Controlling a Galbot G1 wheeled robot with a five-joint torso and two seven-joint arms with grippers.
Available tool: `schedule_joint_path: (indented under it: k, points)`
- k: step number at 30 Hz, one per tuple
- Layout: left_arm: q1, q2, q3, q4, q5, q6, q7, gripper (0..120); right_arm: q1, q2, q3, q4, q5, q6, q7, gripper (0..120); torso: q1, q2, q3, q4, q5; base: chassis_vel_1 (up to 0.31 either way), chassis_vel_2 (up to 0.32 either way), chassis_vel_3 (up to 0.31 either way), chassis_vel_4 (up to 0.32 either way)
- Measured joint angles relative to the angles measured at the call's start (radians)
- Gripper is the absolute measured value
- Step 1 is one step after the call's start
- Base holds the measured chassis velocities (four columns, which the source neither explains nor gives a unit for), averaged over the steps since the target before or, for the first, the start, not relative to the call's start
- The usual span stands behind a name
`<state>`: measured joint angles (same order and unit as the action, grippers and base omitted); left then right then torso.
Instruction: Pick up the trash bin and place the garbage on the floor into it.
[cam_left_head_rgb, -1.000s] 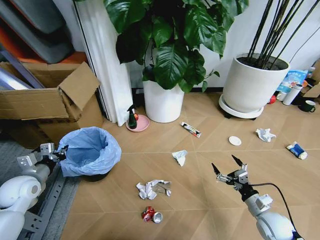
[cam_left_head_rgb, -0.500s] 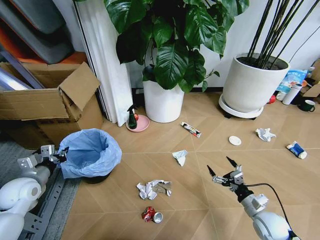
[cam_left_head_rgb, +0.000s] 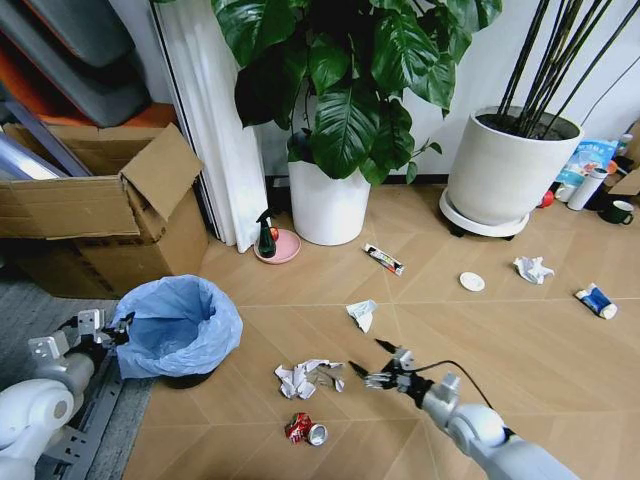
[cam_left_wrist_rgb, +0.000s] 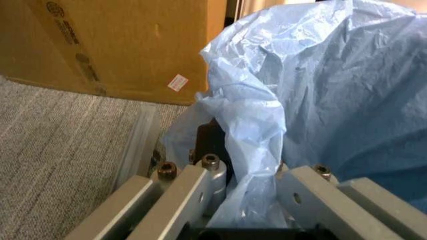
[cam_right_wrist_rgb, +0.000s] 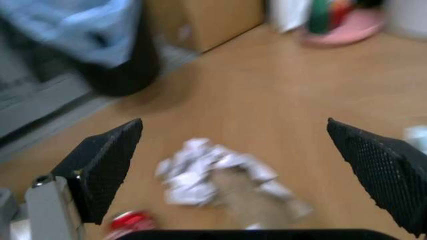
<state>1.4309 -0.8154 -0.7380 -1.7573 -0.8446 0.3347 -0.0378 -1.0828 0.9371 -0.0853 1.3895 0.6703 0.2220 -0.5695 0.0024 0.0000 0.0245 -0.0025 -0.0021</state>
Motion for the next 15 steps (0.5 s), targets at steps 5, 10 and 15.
schedule_joint_path:
  k: [5,10,15]
  points:
    - [-0.01,-0.005,0.005,0.004,0.002,0.0,-0.002,0,0.016,-0.05,-0.086,0.01,0.023,-0.029,-0.107,100,0.0,0.0,0.0,-0.0004,0.0001,0.0,0.0,0.0,0.0]
    - [-0.011,-0.006,0.006,0.009,0.006,0.0,-0.002,0,0.025,-0.072,-0.128,0.015,-0.008,-0.029,-0.117,100,0.0,0.0,0.0,-0.0002,0.0003,0.0,0.0,0.0,0.0]
    - [-0.012,-0.009,0.006,0.014,0.01,-0.001,-0.003,0,0.075,-0.085,-0.195,0.002,-0.031,-0.033,-0.118,100,0.0,0.0,0.0,-0.0001,0.0002,0.0,0.0,0.0,0.0]
